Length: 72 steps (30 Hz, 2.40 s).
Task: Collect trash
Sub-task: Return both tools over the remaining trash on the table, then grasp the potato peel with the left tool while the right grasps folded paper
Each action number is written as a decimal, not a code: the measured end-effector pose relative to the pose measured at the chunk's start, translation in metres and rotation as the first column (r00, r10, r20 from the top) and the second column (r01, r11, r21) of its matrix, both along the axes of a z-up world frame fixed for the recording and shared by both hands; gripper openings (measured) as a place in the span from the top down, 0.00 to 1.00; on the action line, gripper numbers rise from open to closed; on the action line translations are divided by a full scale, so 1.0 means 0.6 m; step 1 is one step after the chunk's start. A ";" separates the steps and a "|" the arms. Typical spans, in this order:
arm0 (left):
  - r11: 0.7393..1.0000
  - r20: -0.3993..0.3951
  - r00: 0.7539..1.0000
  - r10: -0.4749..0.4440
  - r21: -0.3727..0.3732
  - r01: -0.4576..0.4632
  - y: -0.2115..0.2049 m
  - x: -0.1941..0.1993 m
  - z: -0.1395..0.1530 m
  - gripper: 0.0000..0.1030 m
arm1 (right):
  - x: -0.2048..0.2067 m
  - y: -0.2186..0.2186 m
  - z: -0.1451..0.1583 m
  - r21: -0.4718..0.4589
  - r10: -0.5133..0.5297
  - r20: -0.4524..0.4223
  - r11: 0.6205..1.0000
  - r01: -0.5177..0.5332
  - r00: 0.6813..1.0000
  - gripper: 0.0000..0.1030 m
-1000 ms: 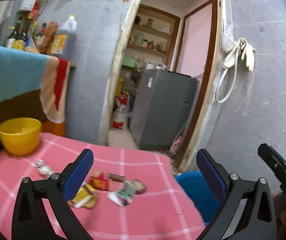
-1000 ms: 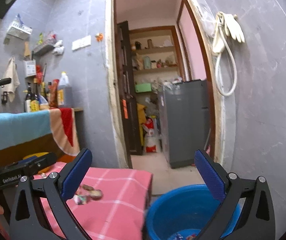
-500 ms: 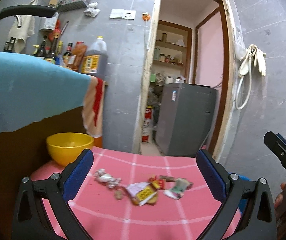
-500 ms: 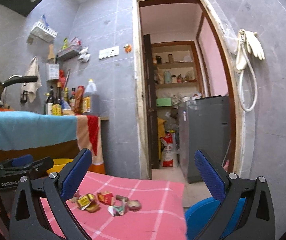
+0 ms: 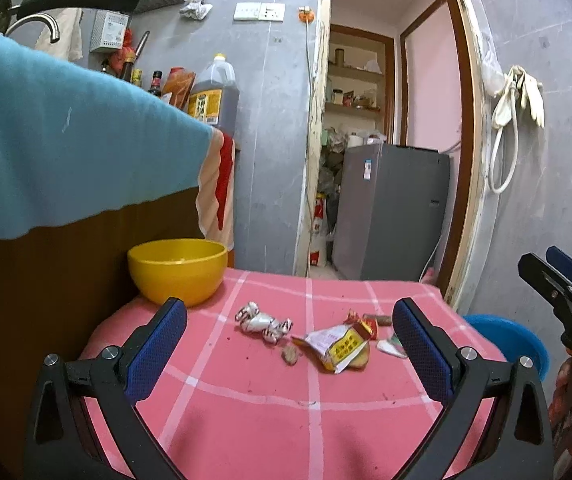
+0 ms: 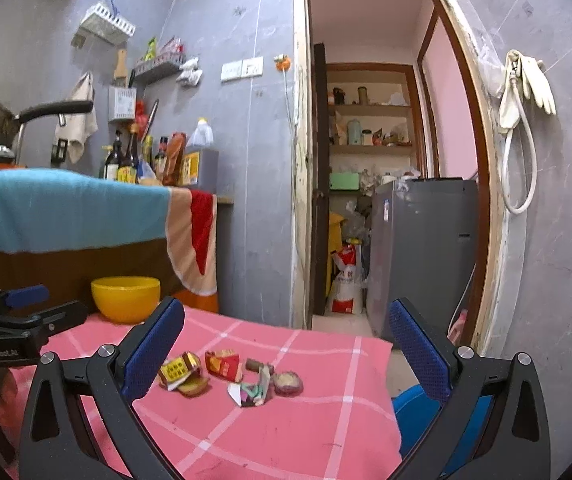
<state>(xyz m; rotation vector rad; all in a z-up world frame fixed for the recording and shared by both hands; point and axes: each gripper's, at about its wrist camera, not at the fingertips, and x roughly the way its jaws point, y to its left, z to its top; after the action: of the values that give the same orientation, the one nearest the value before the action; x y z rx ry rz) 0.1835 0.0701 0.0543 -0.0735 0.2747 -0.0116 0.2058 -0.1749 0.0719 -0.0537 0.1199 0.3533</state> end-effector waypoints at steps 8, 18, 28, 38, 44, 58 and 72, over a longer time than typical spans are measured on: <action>1.000 -0.129 0.991 -0.027 -0.008 0.026 0.003 0.041 -0.024 0.02 | 0.029 0.004 -0.026 -0.034 0.004 -0.097 0.999 -0.007 0.995 0.00; 0.997 -0.276 0.959 -0.060 -0.072 0.042 0.016 0.090 -0.049 0.07 | 0.080 0.021 -0.059 -0.078 0.033 -0.287 0.995 -0.057 0.957 0.01; 0.996 -0.415 0.907 -0.072 -0.078 0.043 0.022 0.135 -0.073 0.40 | 0.142 0.072 -0.099 -0.157 0.078 -0.510 0.971 -0.182 0.857 0.19; 0.995 -0.531 0.841 -0.099 -0.081 0.066 0.033 0.204 -0.101 0.60 | 0.197 0.107 -0.133 -0.220 0.054 -0.639 0.943 -0.250 0.767 0.38; 0.992 -0.546 0.828 -0.127 -0.066 0.109 0.021 0.214 -0.102 0.76 | 0.212 0.114 -0.135 -0.217 0.065 -0.673 0.935 -0.280 0.737 0.54; 0.992 -0.535 0.835 -0.125 -0.068 0.105 0.010 0.197 -0.098 0.91 | 0.200 0.098 -0.134 -0.152 0.110 -0.659 0.950 -0.275 0.744 0.70; 0.990 -0.300 0.944 -0.138 -0.074 0.121 -0.015 0.101 -0.039 0.92 | 0.113 0.051 -0.068 -0.053 0.191 -0.430 0.970 -0.236 0.882 0.70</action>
<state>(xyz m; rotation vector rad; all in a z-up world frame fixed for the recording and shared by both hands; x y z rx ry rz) 0.2440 0.0609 0.0309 -0.1114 0.5884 -0.1395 0.2736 -0.1444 0.0313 -0.0932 0.5677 0.5778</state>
